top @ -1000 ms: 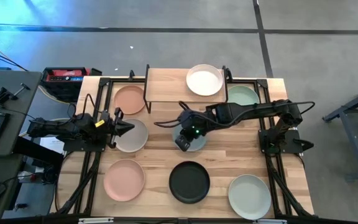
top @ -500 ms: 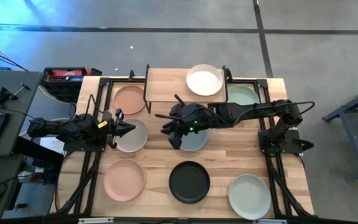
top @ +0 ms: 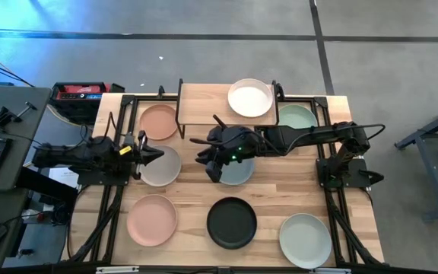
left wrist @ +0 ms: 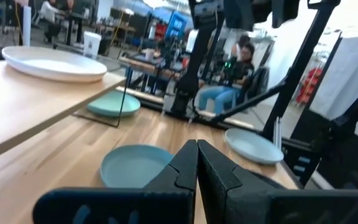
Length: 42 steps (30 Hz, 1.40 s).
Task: Place and stack plates onto a shelf
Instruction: Stack the light brown plate on top of the other white plate on the shelf
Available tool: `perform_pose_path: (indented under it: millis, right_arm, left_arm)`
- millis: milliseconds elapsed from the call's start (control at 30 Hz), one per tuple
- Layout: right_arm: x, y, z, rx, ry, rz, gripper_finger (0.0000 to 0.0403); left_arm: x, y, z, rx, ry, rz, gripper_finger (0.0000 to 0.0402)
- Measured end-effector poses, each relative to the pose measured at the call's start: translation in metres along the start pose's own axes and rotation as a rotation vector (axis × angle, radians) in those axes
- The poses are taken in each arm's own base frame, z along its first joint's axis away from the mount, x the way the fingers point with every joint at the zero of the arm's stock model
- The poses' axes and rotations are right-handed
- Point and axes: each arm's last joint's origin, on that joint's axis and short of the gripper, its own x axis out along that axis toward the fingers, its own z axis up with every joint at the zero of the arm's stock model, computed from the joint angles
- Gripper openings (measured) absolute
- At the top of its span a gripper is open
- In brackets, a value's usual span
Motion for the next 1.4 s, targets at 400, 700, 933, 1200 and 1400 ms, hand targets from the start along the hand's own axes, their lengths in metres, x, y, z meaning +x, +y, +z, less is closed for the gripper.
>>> perform_pose_path:
  millis: [400,700,933,1200,1400]
  right_arm:
    - [-0.010,-0.001,0.010,-0.033,-0.058,0.009,0.0078]
    - [-0.029,0.001,0.018,-0.041,-0.084,0.026,0.0078]
    - [-0.051,0.003,0.025,-0.072,-0.114,0.037,0.0078]
    - [-0.073,0.003,0.029,-0.110,-0.111,0.036,0.0078]
    - [-0.096,0.000,0.028,-0.113,-0.082,0.014,0.0078]
  left_arm:
    - [0.010,-0.010,0.033,0.022,0.148,0.047,0.0001]
    - [0.026,-0.018,0.054,0.009,0.221,0.083,0.0001]
    - [0.039,-0.025,0.064,-0.068,0.274,0.016,0.0014]
    - [0.055,-0.027,0.054,-0.165,0.368,-0.029,0.0081]
    - [0.065,-0.026,0.045,-0.258,0.438,0.018,0.0112]
